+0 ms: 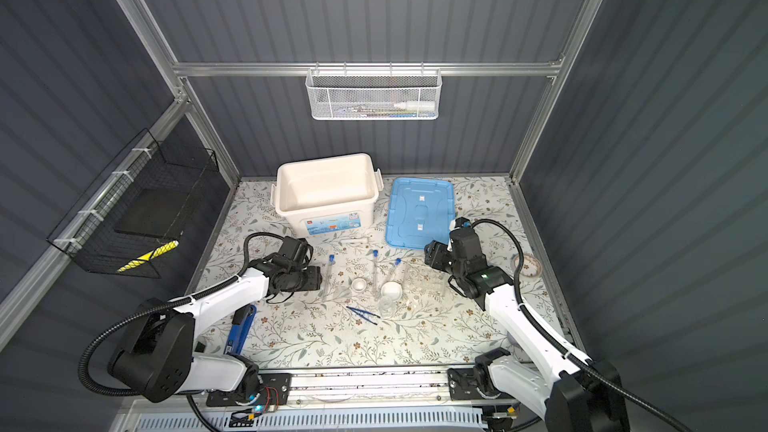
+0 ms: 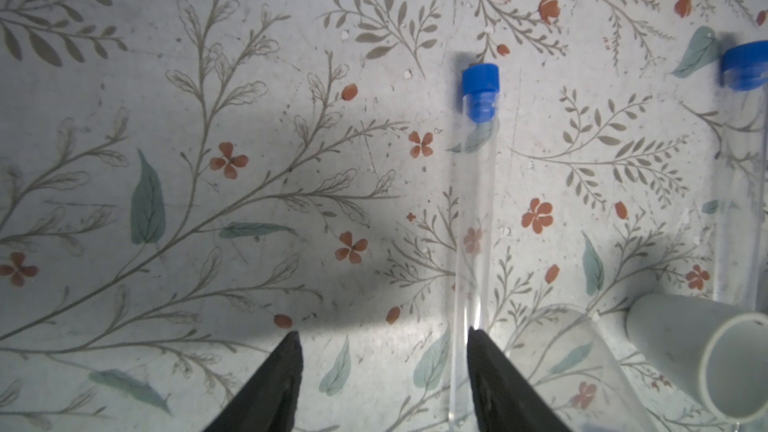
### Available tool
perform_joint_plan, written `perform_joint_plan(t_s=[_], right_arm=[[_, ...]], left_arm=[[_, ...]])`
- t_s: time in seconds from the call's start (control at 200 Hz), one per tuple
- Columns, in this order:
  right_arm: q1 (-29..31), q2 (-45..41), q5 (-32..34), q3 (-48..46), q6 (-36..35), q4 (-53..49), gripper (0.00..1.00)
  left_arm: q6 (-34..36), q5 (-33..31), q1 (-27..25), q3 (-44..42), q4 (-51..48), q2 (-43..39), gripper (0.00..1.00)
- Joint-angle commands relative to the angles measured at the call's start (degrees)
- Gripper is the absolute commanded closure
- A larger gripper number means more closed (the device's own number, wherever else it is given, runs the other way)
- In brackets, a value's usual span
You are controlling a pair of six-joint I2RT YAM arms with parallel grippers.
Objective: Organize the chemistry lab equipment
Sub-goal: 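Lower the left gripper over a blue-capped test tube while the right arm advances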
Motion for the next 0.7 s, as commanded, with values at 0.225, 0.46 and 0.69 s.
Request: perform_joint_plan(t_s=[0.225,0.46,0.69], right_arm=[[2.1,0.0,5.3,1.2,4.4,-1.3,0.32],[3.0,-1.0,7.6,0.4,6.1,-1.1,0.33],[3.3,-1.5,8.7,0.9,6.1,-2.7,0.33]], left_arm=[[2.1,3.2,-1.0,3.6,-1.0,3.8,0.38],[2.2,2.2,-2.1,5.0,-1.7,5.7,0.44],[1.9,1.6,-3.6,6.0,-2.4,8.0,0.47]])
